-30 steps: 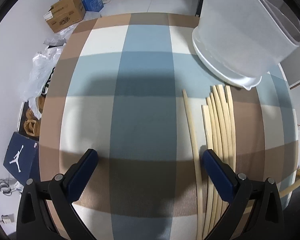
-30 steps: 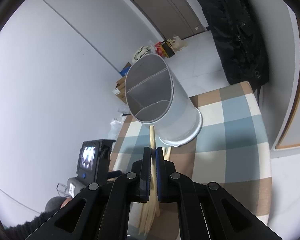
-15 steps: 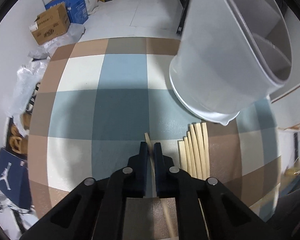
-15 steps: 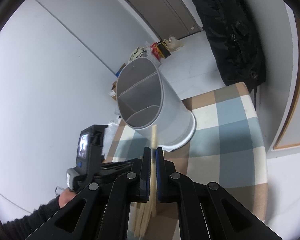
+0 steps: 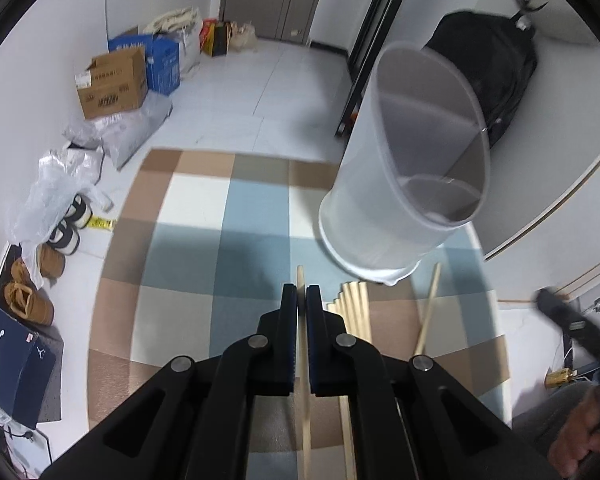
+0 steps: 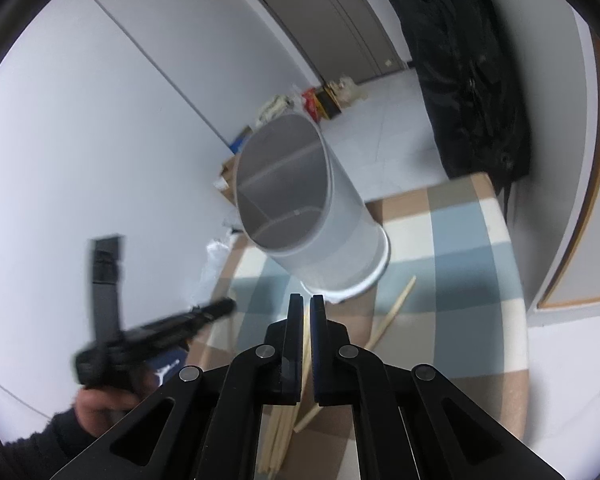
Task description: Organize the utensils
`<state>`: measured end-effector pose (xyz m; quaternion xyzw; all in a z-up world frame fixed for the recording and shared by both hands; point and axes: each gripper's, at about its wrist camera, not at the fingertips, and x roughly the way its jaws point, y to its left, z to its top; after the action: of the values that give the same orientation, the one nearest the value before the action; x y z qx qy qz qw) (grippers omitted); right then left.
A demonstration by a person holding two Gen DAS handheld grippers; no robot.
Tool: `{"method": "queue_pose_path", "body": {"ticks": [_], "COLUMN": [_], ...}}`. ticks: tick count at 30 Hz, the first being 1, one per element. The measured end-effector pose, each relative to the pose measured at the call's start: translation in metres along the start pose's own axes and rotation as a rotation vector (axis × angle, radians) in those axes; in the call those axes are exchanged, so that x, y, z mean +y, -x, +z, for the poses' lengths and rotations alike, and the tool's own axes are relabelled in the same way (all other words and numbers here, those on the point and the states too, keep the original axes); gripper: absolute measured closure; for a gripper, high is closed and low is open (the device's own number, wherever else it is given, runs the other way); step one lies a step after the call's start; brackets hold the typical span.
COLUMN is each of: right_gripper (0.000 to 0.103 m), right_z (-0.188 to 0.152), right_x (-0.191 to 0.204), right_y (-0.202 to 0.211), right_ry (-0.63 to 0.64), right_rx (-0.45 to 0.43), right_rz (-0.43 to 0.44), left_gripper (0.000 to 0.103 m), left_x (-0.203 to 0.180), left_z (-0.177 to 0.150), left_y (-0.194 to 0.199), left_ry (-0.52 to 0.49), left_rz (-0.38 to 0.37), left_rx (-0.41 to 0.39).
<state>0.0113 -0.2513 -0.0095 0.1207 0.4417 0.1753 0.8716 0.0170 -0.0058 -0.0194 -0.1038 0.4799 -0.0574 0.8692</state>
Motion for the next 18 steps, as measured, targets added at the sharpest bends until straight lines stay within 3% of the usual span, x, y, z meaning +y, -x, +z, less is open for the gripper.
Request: {"method": "queue_pose_path", "body": {"ticks": [6, 9, 11, 13, 18], "right_gripper": [0.097, 0.090, 0.079, 0.076, 0.076], "right_z": [-0.003, 0.000, 0.003, 0.006, -0.001], "right_x": [-0.026, -0.037, -0.042, -0.045, -0.035], "right_y": [-0.042, -0.059, -0.073, -0.087, -0.112], "right_ry": [-0.099, -0.141, -0.148, -0.166, -0.109], "right_rx": [0.156, 0.193, 0.213, 0.237, 0.292], "right_rz": [-0.089, -0.145, -0.188, -0.224, -0.352], "left_gripper": [0.102, 0.102, 0.103, 0.102, 0.103], "left_x": [0.016, 0.022, 0.027, 0.031, 0.039], "left_z": [0.011, 0.011, 0.011, 0.013, 0.017], "left_y": [-0.005, -0.006, -0.006, -0.005, -0.004], "left_ry": [-0.013, 0.004, 0.021, 0.029, 0.049], "left_rz": [-0.027, -0.051, -0.072, -0.076, -0.090], "left_rx": [-0.058, -0.071, -0.069, -0.078, -0.087]}}
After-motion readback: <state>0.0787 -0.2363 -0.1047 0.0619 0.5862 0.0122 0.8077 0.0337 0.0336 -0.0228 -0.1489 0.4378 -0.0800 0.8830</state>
